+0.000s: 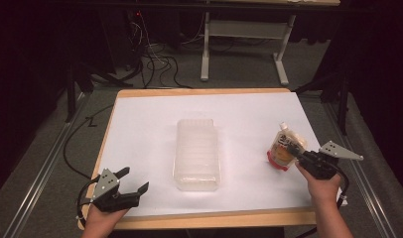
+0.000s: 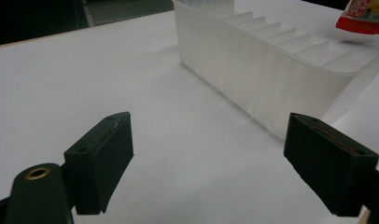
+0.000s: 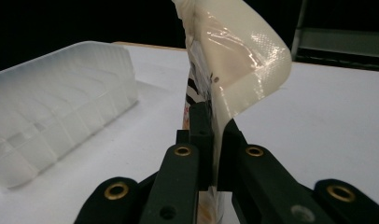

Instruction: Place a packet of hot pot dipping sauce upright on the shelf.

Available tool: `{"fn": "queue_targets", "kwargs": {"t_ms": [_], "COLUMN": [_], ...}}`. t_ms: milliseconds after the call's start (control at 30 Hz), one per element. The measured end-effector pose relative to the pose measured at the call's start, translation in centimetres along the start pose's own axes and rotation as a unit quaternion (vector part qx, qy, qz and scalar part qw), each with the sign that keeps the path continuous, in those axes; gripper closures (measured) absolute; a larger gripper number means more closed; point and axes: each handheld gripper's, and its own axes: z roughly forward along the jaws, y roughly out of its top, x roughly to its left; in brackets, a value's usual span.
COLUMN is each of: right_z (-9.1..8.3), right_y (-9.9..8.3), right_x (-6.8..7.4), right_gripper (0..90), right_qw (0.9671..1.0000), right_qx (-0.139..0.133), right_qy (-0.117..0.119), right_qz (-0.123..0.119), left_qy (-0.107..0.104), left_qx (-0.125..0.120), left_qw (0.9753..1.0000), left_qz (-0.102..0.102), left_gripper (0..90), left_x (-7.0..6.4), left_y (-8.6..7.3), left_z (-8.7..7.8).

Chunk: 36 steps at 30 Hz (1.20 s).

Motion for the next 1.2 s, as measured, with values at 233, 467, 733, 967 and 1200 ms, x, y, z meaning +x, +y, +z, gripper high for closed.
{"fn": "queue_targets", "kwargs": {"t_ms": [233, 467, 733, 967, 1200], "right_z": [0.4, 1.0, 2.0, 2.6, 3.3], "right_y": [0.5, 0.9, 1.3, 2.0, 2.8], "right_x": [0.5, 0.8, 1.3, 2.2, 3.7], "right_gripper": [90.0, 90.0, 90.0, 90.0, 90.0], "right_qw": [0.9997, 0.999, 0.9975, 0.9952, 0.9907], "right_qx": [-0.003, -0.004, -0.002, -0.004, -0.008], "right_qy": [0.02, 0.04, 0.063, 0.087, 0.122], "right_qz": [-0.012, -0.02, -0.032, -0.044, -0.06], "left_qy": [0.004, 0.012, 0.017, 0.021, 0.024], "left_qx": [0.0, -0.003, -0.004, -0.002, -0.001], "left_qw": [1.0, 0.9999, 0.9998, 0.9997, 0.9996], "left_qz": [0.0, -0.005, -0.009, -0.01, -0.013], "left_gripper": [16.4, 16.4, 16.4, 16.4, 16.4], "left_x": [0.0, 0.2, 0.4, 0.5, 0.6], "left_y": [-0.2, -0.4, -0.6, -0.9, -1.1], "left_z": [-0.4, -1.0, -1.3, -1.7, -2.1]}}
